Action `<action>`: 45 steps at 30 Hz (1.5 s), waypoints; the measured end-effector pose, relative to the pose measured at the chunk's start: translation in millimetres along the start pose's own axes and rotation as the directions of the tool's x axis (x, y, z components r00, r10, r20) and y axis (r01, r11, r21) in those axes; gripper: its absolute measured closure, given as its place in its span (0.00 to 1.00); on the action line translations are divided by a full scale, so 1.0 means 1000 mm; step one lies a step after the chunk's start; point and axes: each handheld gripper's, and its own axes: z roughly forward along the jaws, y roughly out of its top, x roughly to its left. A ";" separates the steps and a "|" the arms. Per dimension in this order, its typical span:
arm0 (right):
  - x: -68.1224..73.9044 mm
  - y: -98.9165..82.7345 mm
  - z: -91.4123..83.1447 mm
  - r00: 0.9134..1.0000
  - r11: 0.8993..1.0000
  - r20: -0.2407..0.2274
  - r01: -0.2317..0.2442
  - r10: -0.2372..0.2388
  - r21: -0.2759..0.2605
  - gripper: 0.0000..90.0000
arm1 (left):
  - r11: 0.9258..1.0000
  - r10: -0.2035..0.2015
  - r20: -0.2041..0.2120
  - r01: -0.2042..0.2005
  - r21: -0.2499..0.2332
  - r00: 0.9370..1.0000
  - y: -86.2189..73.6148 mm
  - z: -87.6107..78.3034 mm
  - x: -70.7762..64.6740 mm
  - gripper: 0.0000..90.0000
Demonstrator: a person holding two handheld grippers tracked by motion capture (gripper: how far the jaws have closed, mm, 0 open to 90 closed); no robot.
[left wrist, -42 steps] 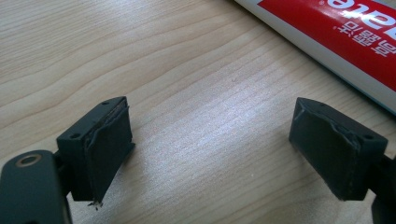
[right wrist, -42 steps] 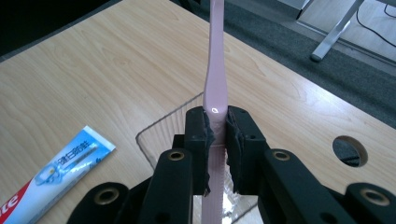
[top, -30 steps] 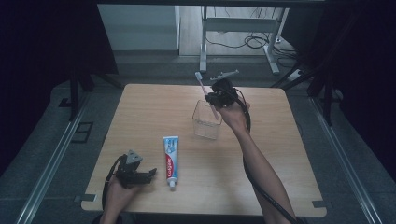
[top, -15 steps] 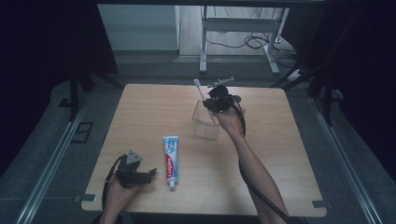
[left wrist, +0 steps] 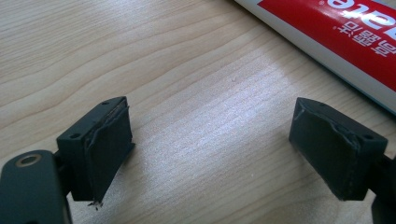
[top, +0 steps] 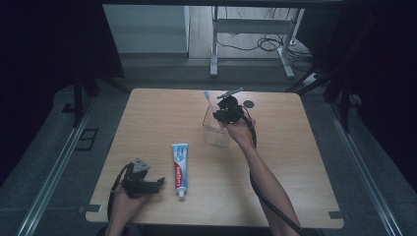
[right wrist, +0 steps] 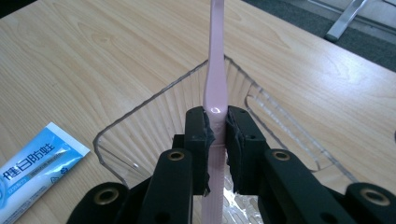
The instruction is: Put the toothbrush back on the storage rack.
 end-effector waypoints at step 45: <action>-0.003 -0.005 -0.004 0.999 0.996 -0.036 -0.008 0.011 0.093 0.62 | 1.000 0.000 0.000 0.000 -0.001 1.000 0.000 0.000 0.000 0.15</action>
